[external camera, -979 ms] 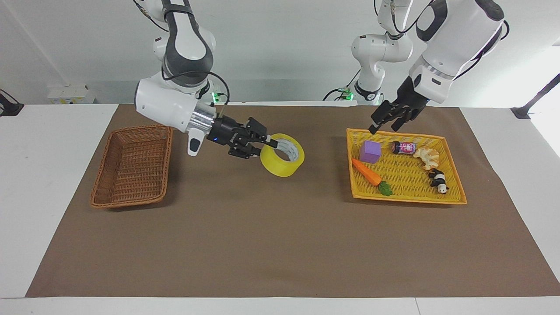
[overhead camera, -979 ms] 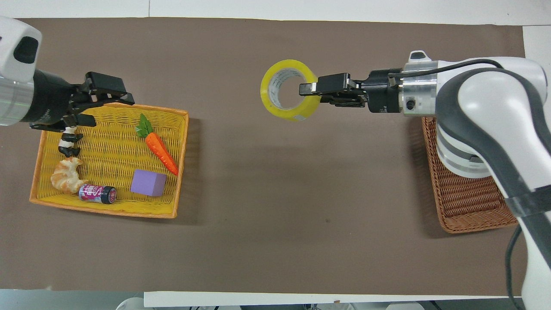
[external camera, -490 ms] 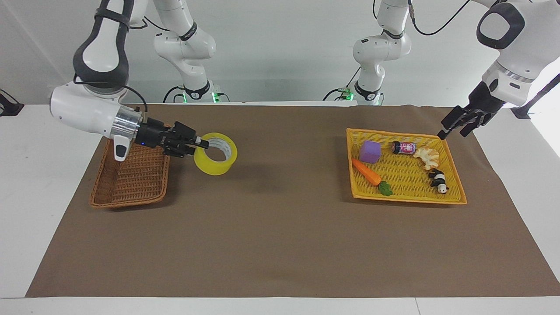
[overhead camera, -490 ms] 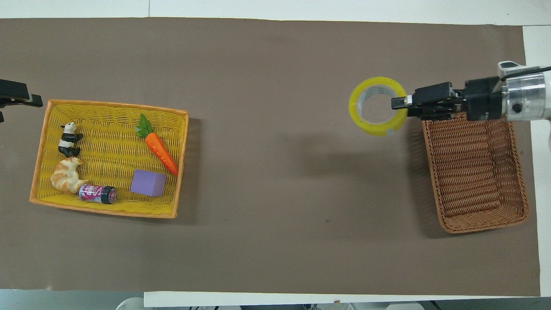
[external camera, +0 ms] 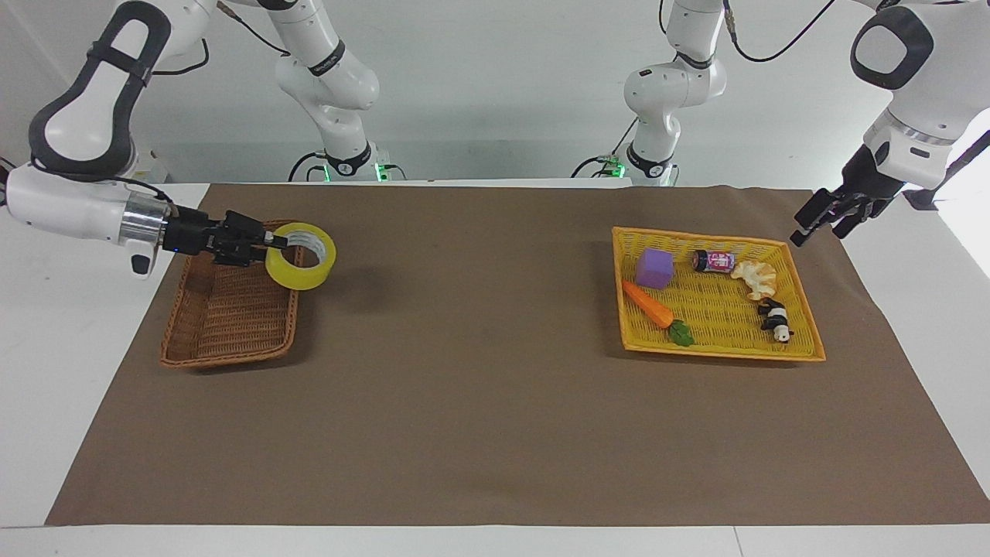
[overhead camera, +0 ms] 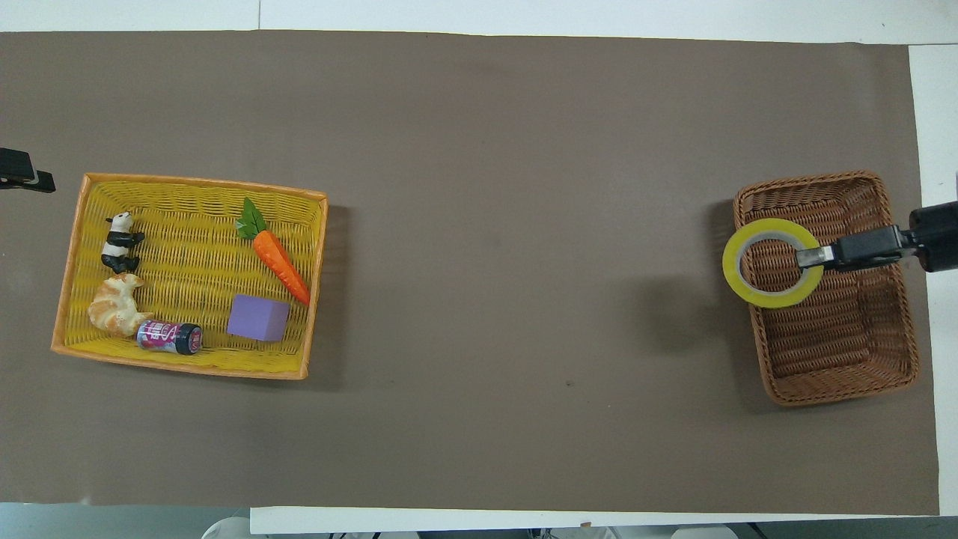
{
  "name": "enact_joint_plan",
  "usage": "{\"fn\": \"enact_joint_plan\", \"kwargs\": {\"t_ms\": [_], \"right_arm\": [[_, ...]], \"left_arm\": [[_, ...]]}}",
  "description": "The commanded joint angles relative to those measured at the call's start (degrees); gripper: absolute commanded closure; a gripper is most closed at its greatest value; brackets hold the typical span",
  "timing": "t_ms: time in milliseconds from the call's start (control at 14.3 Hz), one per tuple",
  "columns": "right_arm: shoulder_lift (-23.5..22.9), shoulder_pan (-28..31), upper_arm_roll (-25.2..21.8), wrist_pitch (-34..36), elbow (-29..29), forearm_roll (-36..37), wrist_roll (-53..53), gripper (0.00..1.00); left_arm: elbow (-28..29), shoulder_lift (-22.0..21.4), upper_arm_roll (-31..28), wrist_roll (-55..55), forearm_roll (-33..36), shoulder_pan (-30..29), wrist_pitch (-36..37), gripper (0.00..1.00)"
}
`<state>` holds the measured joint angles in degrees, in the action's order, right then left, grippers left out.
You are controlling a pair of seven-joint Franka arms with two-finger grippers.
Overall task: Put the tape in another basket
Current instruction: 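Open the right gripper to release the tape and draw back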
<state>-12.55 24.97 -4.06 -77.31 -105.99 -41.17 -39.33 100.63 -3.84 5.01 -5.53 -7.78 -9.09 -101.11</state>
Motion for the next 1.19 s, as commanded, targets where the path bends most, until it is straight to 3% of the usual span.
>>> {"fn": "enact_joint_plan", "kwargs": {"t_ms": [0, 280, 700, 1119], "right_arm": [[-6.2, 5.3, 1.1, 4.7, 6.9, 5.8, -7.0, 1.00], [-10.5, 10.4, 1.1, 5.2, 7.5, 7.4, -12.2, 1.00], [-10.5, 9.9, 1.1, 1.2, 5.0, 7.1, -14.1, 1.00], [-9.9, 8.2, 1.2, -3.5, 2.1, 7.4, -17.3, 1.00]], "left_arm": [[0.9, -0.5, 1.1, 0.1, 1.1, 0.6, 0.4, 0.00], [0.1, -0.5, 1.2, 0.8, 3.1, 3.2, 3.2, 0.00], [-3.9, 0.4, 1.3, 3.9, 6.4, 4.5, 11.5, 0.00], [-2.6, 0.1, 1.4, 8.3, 6.4, 7.0, 7.3, 0.00]]}}
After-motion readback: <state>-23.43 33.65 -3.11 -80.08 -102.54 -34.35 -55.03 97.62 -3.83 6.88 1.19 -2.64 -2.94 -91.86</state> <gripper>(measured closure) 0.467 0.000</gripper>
